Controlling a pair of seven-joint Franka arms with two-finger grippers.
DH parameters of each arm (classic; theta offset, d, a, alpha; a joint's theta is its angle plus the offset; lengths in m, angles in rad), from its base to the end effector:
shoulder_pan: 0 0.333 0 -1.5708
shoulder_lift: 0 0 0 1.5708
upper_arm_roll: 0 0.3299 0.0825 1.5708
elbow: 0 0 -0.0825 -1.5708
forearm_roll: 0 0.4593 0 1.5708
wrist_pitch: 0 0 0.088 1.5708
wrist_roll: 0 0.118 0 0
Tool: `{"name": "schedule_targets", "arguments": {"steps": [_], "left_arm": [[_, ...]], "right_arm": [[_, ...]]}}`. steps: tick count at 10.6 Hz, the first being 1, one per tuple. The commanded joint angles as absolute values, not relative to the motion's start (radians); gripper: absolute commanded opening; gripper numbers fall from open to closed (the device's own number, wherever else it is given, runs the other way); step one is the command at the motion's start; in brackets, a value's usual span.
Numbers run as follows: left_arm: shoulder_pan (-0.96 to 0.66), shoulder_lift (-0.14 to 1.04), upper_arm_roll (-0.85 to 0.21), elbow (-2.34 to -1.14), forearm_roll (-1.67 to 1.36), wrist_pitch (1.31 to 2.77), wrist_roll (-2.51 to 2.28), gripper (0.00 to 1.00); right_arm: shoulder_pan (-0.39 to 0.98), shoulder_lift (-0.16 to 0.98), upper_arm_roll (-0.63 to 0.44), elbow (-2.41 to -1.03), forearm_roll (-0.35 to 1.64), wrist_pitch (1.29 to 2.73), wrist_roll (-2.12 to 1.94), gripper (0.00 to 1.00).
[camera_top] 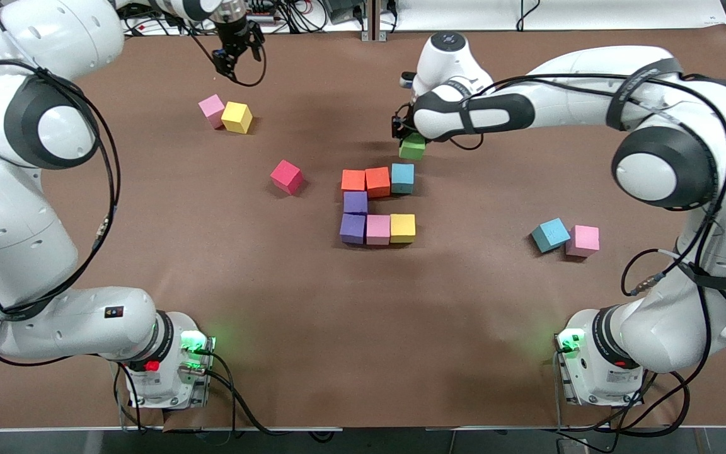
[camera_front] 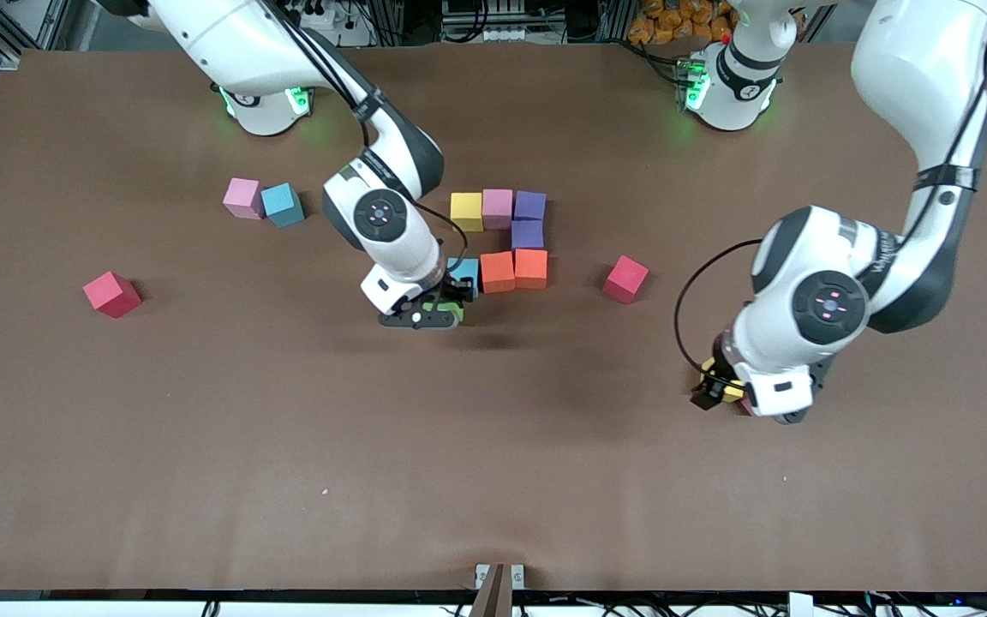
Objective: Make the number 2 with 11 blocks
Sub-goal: 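Reach the yellow cube with the left gripper while the right gripper carries green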
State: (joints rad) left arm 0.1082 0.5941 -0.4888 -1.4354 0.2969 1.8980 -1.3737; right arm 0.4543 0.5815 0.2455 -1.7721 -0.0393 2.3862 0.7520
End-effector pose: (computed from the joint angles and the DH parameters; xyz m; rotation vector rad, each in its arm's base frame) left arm 0.7473 -0.2076 0.3422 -2.7453 -1.4157 0.0479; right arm 0.5636 0.4609 0.1941 -3.0274 0.1006 0.0489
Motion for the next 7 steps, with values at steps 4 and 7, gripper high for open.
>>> {"name": "schedule_targets", "arguments": {"steps": [4, 7], "left_arm": [[0.218, 0.583, -0.494, -1.451, 0.255, 1.875, -1.236, 1.00], [0.209, 0.620, -0.492, -1.453, 0.256, 1.875, -1.247, 1.00]], "right_arm": [[0.535, 0.670, 0.202, -1.697, -0.040, 2.381, 0.848, 0.32], [0.537, 0.687, 0.202, -1.690, -0.040, 2.384, 0.848, 0.32]]}}
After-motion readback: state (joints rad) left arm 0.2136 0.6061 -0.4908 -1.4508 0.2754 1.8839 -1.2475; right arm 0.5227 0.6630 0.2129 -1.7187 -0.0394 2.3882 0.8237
